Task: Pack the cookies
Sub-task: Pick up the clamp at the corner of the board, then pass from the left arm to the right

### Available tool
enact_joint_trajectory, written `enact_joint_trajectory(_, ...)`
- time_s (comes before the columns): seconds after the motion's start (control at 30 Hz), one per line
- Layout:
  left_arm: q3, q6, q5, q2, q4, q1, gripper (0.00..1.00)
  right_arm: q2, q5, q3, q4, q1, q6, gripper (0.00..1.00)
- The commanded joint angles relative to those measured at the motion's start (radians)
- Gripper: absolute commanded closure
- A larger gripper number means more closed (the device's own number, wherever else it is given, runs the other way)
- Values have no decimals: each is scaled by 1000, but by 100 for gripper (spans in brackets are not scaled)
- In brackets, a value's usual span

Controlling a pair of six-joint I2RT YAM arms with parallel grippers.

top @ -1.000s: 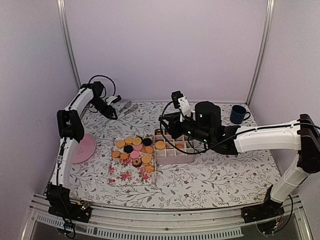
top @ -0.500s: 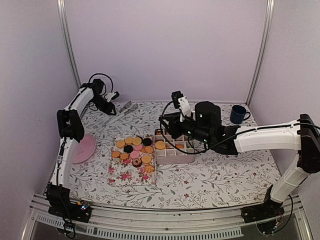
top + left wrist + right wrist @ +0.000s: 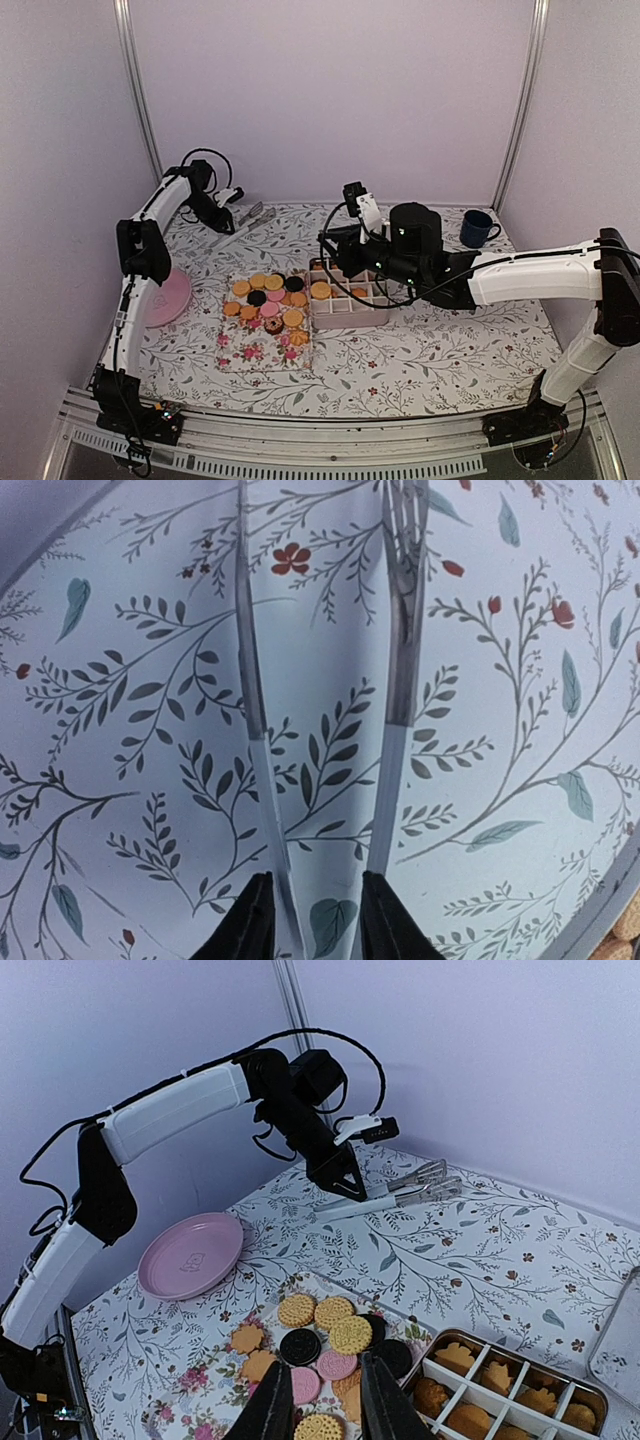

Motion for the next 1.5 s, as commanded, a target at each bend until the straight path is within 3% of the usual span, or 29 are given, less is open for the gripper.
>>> enact_joint_trajectory(0.0,12,19,-27,31,-29,-15,72,-10,5,26,-5,6,2,76)
enact_joint_trajectory(0.47,14,43,-65,32,-87,-21,100,-30,-1,28,-10,7,1,79)
enact_joint_trajectory(0.73,69,91,-69,-30,-160,-37,100,-44,-8,32,-11,8,-1,79)
enact_joint_trajectory(1.1,-9,294,-157,-405,-160,-171,100,-76,-9,87,-51,6,-39,74)
enact_joint_trajectory(1.2,-138,314,-146,-538,-160,-219,100,-80,-32,87,-57,6,-49,74)
enact_joint_trajectory(1.3,-379,333,-121,-703,-107,-248,100,-81,-72,82,-59,7,-46,72)
enact_joint_trajectory(1.37,-683,383,-176,-881,41,-281,100,-89,-105,82,-62,7,-44,70)
enact_joint_trajectory(1.47,-1252,626,-398,-1235,427,-389,100,-119,-152,80,-74,5,-45,68)
